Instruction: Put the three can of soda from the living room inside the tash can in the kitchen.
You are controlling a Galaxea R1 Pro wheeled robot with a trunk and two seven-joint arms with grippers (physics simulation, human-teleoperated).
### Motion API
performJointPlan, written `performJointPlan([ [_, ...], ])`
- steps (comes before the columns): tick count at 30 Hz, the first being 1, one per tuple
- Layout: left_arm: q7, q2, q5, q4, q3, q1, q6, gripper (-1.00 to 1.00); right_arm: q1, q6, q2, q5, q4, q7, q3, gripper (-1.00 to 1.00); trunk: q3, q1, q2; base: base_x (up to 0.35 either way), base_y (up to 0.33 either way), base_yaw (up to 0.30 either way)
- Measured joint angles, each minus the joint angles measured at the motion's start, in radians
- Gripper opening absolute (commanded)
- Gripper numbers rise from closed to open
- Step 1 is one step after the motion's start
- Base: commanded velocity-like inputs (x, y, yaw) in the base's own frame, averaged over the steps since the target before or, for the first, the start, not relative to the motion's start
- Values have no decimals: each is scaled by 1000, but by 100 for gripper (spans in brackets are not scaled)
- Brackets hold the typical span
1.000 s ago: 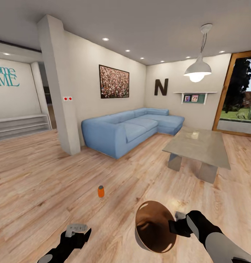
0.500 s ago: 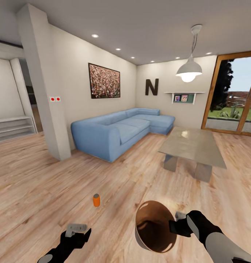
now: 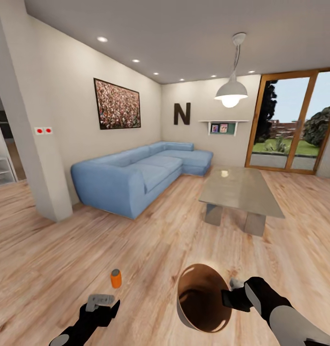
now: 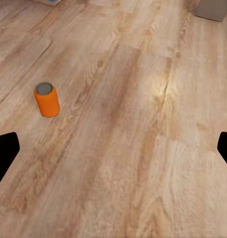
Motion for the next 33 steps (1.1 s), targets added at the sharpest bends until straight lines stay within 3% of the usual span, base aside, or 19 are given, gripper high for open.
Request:
performJointPlan([
  [12, 0, 0, 0, -2, 0, 0, 0, 100, 0, 11, 4, 2, 4, -1, 5, -100, -11, 0, 0, 251, 161, -185],
  [14, -1, 0, 0, -3, 0, 0, 0, 100, -1, 34, 8, 5, 4, -4, 11, -100, -13, 0, 0, 248, 152, -135],
  [15, -2, 1, 0, -3, 0, 0, 1, 100, -3, 93, 10, 9, -1, -7, 5, -100, -14, 0, 0, 248, 151, -119],
  [16, -2, 1, 0, -3, 0, 0, 2, 100, -3, 135, 12, 3, 9, -8, 18, -100, -16, 0, 0, 248, 151, -114],
  [19, -3, 1, 0, -2, 0, 0, 3, 100, -7, 189, 14, 38, -2, -12, 25, -100, -20, 0, 0, 248, 152, -98],
  [20, -3, 1, 1, -2, 0, 0, 4, 100, -9, 206, 14, 28, -3, -11, 29, -100, -22, 0, 0, 248, 152, -77],
  [22, -3, 1, 1, -2, 0, 0, 4, 100, -18, 273, 16, 4, -3, -10, 59, -100, -25, 0, 0, 248, 152, -54],
  [24, -3, 1, 2, -2, 1, 0, 5, 100, -50, 329, 17, 30, -10, -14, 93, -100, -27, 0, 0, 249, 154, -30],
  [27, -18, 1, 3, -6, 5, 0, 8, 100, -103, 359, 35, 55, -14, -16, 144, -100, -32, 0, 0, 255, 170, -11],
  [30, -54, 2, 3, -7, 9, 0, 13, 100, -141, 365, 48, -12, -20, -33, 141, -100, -36, 0, 0, 264, 189, -3],
  [31, -71, 1, 3, -7, 10, 0, 15, 100, -156, 365, 63, -22, -19, -75, 144, -100, -38, 0, 0, 267, 194, -1],
  [33, -80, 2, 2, -7, 11, 0, 17, 100, -165, 364, 76, 4, -18, -125, 150, -100, -41, 0, 0, 268, 197, -1],
])
